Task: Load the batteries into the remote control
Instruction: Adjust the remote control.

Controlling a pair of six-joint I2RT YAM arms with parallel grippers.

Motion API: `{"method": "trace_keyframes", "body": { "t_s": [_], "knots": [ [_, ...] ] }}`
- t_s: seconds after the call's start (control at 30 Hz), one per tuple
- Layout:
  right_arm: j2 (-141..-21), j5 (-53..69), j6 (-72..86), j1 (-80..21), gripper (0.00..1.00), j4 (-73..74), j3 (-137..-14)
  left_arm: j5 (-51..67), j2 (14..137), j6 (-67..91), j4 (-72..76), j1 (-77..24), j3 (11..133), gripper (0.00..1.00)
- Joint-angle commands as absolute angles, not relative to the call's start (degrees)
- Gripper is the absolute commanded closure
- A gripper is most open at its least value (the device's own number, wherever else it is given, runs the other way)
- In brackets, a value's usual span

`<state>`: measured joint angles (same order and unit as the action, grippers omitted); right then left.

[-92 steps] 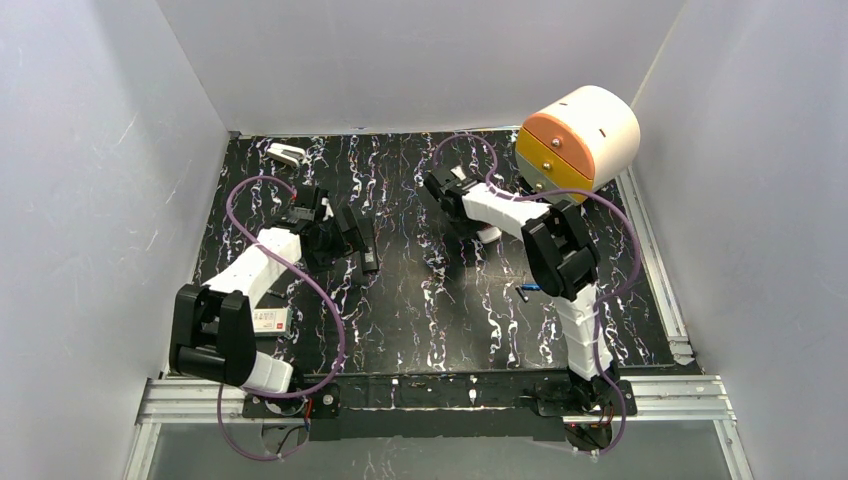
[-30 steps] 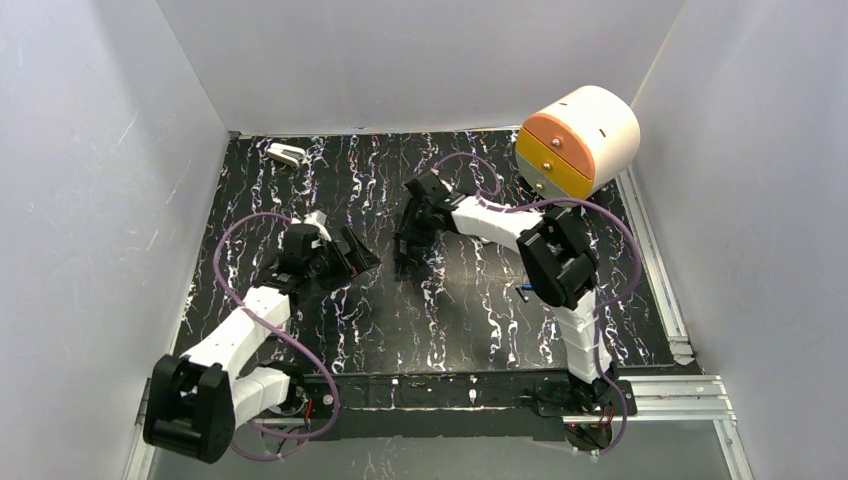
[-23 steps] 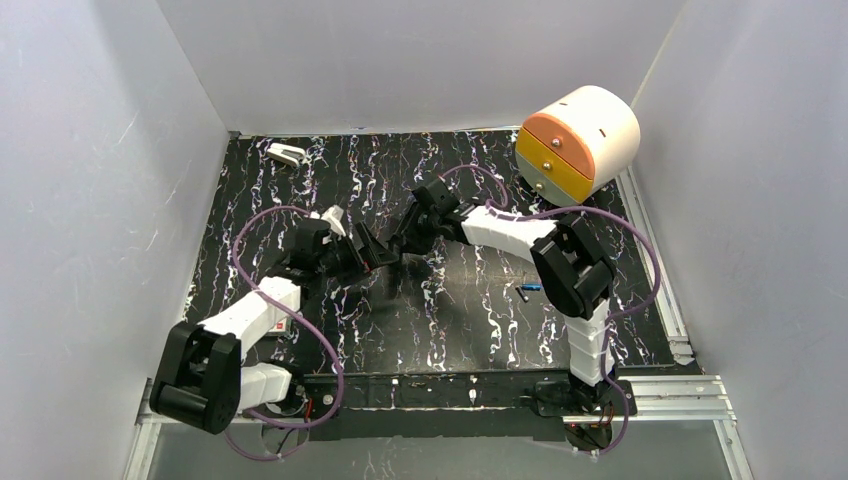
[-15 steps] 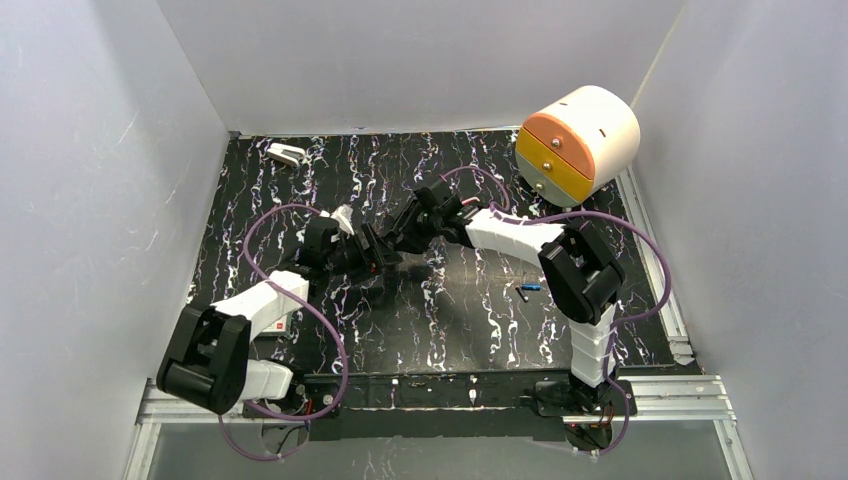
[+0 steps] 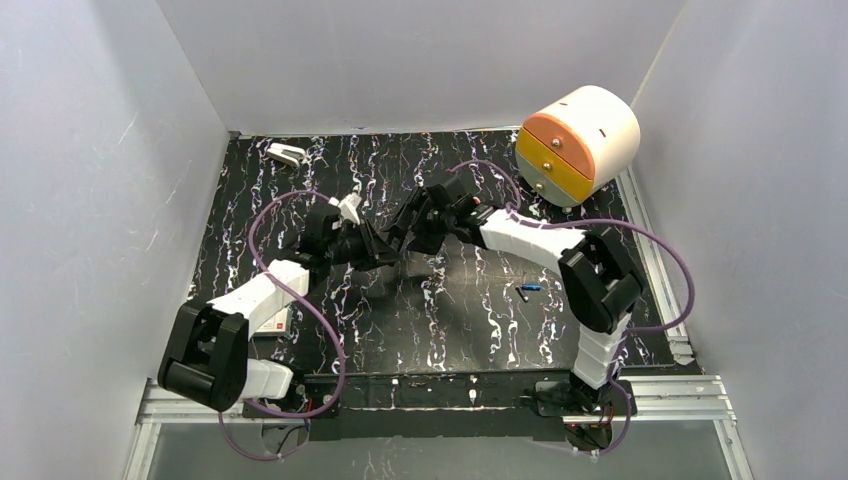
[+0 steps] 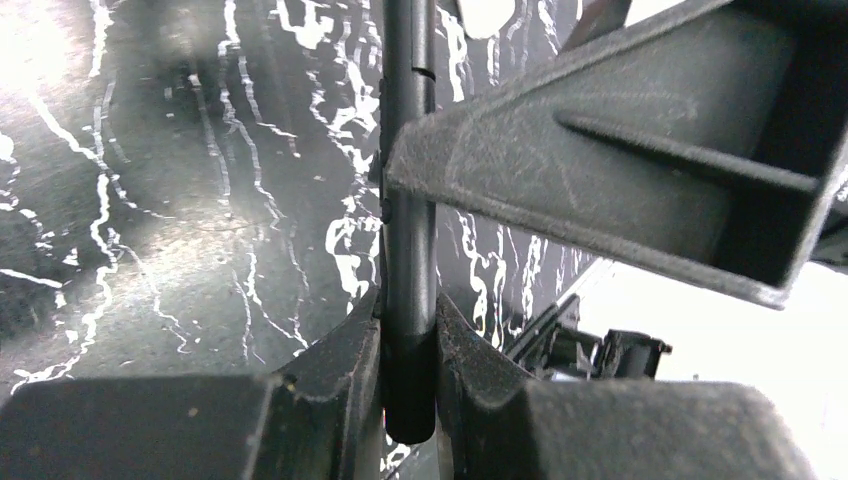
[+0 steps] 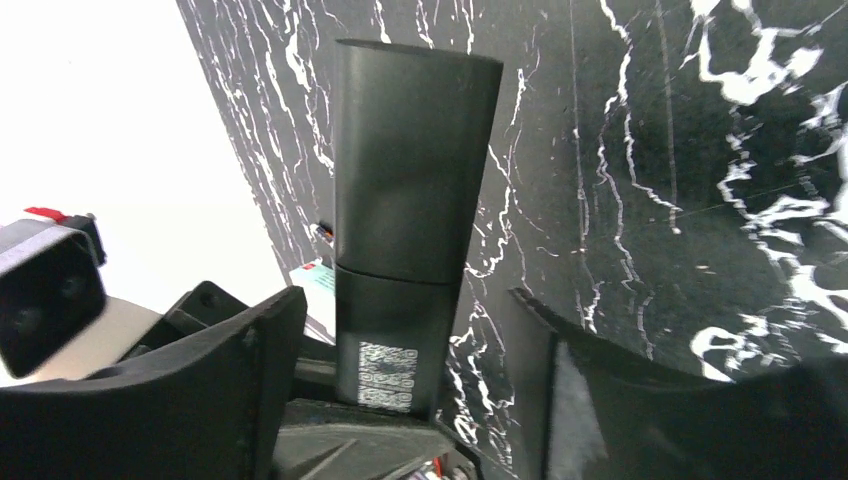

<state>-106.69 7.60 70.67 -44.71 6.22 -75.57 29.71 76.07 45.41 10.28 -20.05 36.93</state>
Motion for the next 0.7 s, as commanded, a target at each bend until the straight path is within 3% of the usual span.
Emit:
{"method": "trace_keyframes", "body": {
  "t_s": [0.0, 0.07, 0.23, 0.47, 0.57, 0.67],
  "knots": [
    [-99.1, 7.7, 57.7, -41.2, 0.13, 10.3, -75.7, 36.8, 72.2, 37.4, 1.1, -20.1, 44.4, 1.0],
    [-95.3, 10.5, 52.7, -37.8, 0.07, 12.7, -74.1, 41.1, 71.7, 33.4, -5.7, -19.9, 48.0, 1.0],
    [-81.1, 26.2, 33.4, -33.3, 0.02, 1.0, -65.5, 52.9, 71.7, 26.1, -15.6, -19.7, 56.9, 1.0],
    [-76.6, 42.9, 17.2, -32.0, 0.01, 10.9, -69.8, 66.6, 71.5, 15.0, -24.4, -19.6, 62.5, 1.0],
    [-76.4, 44.6, 12.3, -32.0, 0.01, 15.5, -71.7, 72.3, 70.8, 13.9, -23.5, -19.6, 62.8, 1.0],
    [-77.7, 46.1, 8.9, -31.9, 0.08, 20.9, -73.9, 74.7, 68.9, 14.8, -19.0, -19.6, 62.1, 1.0]
  ]
}}
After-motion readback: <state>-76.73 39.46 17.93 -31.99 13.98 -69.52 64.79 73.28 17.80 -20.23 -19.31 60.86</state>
